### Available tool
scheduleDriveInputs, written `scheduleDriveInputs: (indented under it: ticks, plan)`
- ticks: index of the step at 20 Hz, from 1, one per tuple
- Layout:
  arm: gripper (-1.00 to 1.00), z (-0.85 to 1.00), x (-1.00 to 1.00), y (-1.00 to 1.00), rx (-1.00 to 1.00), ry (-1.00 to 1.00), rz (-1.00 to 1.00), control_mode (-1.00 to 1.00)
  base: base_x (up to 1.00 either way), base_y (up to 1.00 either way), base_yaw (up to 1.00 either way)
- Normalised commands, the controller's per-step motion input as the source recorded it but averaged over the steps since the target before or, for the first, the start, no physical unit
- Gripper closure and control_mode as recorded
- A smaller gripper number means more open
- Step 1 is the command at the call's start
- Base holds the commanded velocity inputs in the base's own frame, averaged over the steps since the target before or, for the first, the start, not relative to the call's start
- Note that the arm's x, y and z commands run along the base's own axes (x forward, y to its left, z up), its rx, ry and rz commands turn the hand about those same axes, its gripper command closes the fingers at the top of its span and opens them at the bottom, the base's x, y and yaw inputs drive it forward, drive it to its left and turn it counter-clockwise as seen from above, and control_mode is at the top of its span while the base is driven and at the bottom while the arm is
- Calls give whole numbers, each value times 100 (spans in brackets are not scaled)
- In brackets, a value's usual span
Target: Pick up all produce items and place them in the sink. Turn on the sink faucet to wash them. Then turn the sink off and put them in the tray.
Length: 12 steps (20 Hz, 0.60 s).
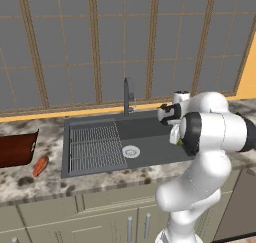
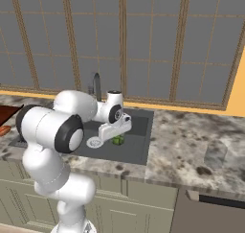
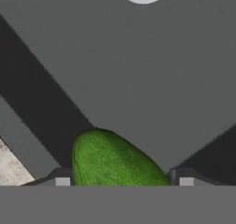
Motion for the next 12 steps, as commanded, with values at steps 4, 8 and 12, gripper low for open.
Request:
scheduleDriveInputs:
  ticks: [4, 8, 12]
  plan:
    - [100, -36, 56, 30, 12, 3, 30, -100, 0, 0, 0]
    - [100, -42, 42, 16, 15, 0, 25, -100, 0, 0, 0]
    - [100, -48, 58, 38, 7, 1, 20, -100, 0, 0, 0]
